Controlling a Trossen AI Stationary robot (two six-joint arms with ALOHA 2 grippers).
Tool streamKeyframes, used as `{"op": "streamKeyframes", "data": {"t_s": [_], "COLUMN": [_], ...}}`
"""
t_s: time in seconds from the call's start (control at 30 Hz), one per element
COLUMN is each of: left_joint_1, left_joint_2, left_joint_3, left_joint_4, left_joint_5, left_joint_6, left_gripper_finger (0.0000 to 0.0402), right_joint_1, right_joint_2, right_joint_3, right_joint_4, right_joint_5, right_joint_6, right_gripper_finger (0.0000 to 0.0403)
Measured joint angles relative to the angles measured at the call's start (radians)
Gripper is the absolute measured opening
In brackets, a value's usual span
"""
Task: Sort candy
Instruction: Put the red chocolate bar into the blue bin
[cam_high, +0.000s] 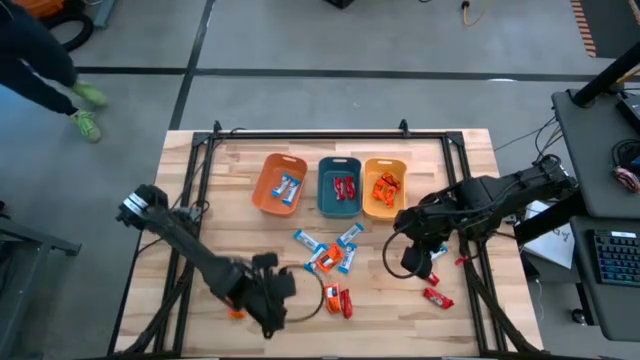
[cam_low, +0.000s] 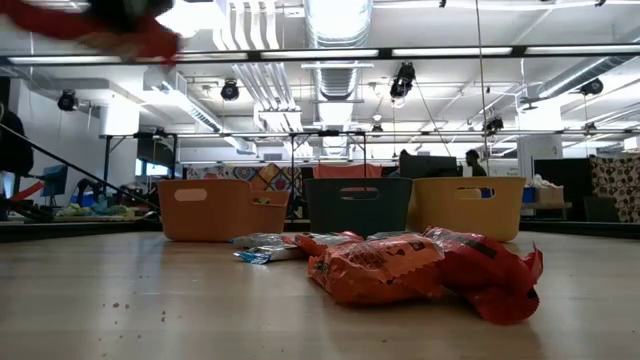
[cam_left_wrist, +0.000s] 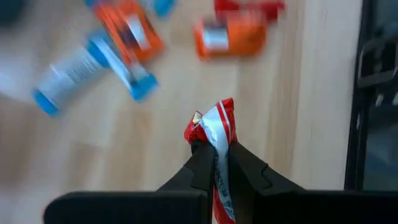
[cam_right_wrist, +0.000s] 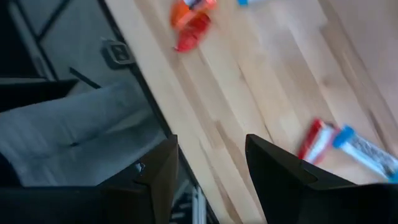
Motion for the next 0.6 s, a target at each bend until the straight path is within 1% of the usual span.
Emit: {"op": "streamKeyframes", "data": {"t_s": [0.07, 0.17, 0.33, 0.37, 0.43, 0.6], "left_joint_1": [0.042, 0.123, 0.288, 0.325, 0.397, 0.56], "left_joint_2": [-0.051, -0.131, -0.224, -0.235, -0.251, -0.243], "left_joint_3": [0.009, 0.012, -0.016, -0.024, -0.045, -0.09], "left_joint_4": [0.006, 0.053, 0.215, 0.256, 0.335, 0.488], "left_joint_5": [-0.039, -0.081, -0.086, -0.078, -0.03, 0.087], "left_joint_6": [0.065, 0.185, 0.421, 0.466, 0.545, 0.662], "left_gripper_finger": [0.0006, 0.0006, 0.0006, 0.0006, 0.0006, 0.0006], "right_joint_1": [0.0, -0.002, -0.003, -0.003, -0.007, -0.021], "right_joint_2": [0.0, 0.0, 0.0, 0.0, 0.0, 0.0], "right_joint_3": [0.0, 0.0, 0.0, 0.0, 0.0, 0.0], "right_joint_4": [0.059, 0.135, 0.262, 0.291, 0.337, 0.424], "right_joint_5": [0.018, 0.087, 0.224, 0.248, 0.281, 0.345], "right_joint_6": [-0.012, -0.04, -0.104, -0.111, -0.119, -0.137], "right_gripper_finger": [0.0178, 0.0178, 0.0178, 0.0178, 0.0178, 0.0178]}}
